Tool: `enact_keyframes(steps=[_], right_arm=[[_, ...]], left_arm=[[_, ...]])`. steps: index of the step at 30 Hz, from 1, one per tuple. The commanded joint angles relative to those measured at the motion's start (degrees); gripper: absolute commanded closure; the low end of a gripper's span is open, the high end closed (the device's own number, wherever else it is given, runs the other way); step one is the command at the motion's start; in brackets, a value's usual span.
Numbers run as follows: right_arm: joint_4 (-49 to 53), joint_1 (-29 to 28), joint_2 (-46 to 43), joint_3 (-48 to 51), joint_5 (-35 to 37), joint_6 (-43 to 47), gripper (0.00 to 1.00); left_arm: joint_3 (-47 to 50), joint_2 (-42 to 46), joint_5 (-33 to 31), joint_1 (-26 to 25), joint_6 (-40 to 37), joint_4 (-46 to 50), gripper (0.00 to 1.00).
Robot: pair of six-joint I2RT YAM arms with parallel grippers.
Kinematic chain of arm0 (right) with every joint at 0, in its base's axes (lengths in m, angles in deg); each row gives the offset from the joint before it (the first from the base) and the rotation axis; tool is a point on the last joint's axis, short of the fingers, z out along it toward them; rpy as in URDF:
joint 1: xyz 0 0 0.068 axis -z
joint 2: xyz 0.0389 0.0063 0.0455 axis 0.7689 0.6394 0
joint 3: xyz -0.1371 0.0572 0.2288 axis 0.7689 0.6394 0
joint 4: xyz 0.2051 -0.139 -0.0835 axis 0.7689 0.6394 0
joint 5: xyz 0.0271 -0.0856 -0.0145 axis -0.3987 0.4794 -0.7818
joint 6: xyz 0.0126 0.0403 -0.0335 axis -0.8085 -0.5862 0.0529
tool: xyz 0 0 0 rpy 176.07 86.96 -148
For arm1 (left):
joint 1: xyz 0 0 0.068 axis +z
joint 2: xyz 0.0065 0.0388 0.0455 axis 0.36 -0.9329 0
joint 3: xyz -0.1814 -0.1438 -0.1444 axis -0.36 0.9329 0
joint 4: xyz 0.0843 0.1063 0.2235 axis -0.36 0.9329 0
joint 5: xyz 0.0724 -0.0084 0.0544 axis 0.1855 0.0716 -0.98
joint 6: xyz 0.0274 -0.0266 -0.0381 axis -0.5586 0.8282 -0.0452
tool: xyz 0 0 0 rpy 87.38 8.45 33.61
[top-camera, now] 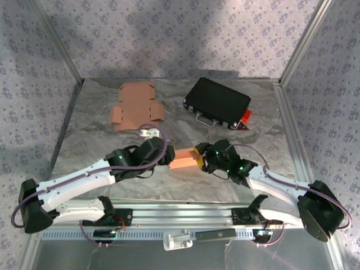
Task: Fold the paper box
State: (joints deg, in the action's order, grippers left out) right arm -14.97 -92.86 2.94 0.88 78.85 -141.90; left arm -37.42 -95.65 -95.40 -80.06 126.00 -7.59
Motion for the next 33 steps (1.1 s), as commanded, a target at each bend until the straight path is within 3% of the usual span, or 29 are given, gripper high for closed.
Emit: enact_keyframes(steps=[1, 10, 21, 33], right_arm=[[1.32, 0.29, 0.52, 0.19, 0.22, 0.98, 0.43], [1.59, 0.18, 0.61, -0.09, 0.13, 0.99, 0.43], [1.94, 0.07, 0.17, 0.04, 0.57, 1.26, 0.45], [2.22, -0.06, 0.18, -0.17, 0.92, 1.25, 0.46]], left_arm=[[3.71, 0.06, 10.32, 6.47, 1.02, -6.35, 0.50], [9.28, -2.83, 17.33, 9.46, 3.96, -15.70, 0.55], [13.41, -2.71, 17.27, 9.42, 5.49, -17.99, 0.65], [15.93, -1.57, 16.81, 9.46, 6.41, -18.92, 0.68]])
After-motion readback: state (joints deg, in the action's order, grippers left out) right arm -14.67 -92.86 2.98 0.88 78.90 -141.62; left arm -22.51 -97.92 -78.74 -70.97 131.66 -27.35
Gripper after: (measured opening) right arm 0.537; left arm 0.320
